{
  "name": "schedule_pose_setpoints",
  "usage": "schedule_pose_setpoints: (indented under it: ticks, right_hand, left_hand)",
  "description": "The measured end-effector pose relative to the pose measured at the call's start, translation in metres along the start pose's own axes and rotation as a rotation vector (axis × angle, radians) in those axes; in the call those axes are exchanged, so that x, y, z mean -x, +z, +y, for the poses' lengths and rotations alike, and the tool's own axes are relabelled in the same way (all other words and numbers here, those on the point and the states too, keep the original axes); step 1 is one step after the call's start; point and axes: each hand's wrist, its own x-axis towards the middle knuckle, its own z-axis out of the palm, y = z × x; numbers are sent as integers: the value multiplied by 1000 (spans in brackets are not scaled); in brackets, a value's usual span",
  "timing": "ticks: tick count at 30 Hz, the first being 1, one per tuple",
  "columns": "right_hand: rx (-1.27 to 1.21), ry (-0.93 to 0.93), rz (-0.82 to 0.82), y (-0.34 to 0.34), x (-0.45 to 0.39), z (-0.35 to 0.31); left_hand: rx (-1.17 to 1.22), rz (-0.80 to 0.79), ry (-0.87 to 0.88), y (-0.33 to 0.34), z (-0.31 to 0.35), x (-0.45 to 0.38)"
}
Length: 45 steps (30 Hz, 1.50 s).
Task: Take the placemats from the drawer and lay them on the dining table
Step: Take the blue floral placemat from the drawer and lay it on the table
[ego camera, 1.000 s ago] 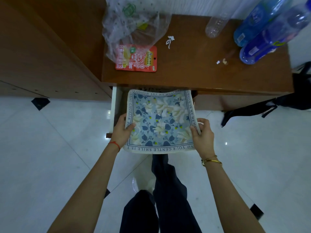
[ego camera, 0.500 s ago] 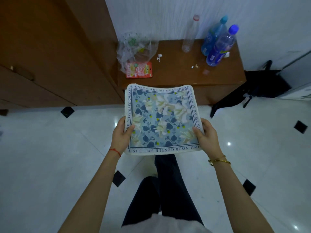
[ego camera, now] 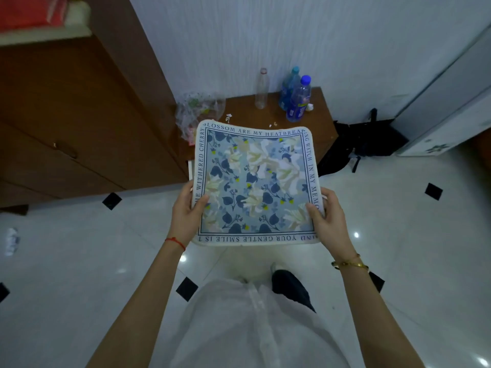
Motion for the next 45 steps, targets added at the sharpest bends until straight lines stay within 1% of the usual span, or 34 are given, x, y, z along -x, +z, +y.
schedule_pose_setpoints:
  ticks: [3, 6, 9, 15, 21, 23, 27, 32, 36, 40, 45]
  right_hand:
    - [-5, -47, -44, -15, -1, -7]
    - [-1, -104, -120, -31, -13, -10]
    - [28, -171, -229, -47, -28, -13]
    - [67, -290, -550, -67, -43, -24]
    - [115, -362, -897, -51, -23, -32]
    - [135, -394, -1020, -39, -5, -38]
    - [177, -459, -1231, -9, 37, -41]
    - [216, -543, -1510, 32, 107, -43]
    - [249, -567, -1713, 68, 169, -35]
    - [259, -619, -1885, 102, 241, -29]
    - [276, -644, -2049, 137, 338, -25]
  left_hand:
    - [-14, 57, 11, 7, 14, 15]
    - [7, 170, 12, 18, 23, 38]
    - [46, 284, 0, 33, 32, 67]
    - [80, 609, -54, 76, 32, 154]
    - [144, 956, -148, 118, 24, 267]
    - [151, 1066, -191, 130, 25, 305]
    - [180, 1339, -242, 154, 29, 378]
    - [146, 1599, -291, 179, 36, 458]
    - [132, 1795, -375, 198, 30, 514]
    - [120, 1969, -426, 207, 21, 564]
    - [164, 2161, -419, 194, 16, 626]
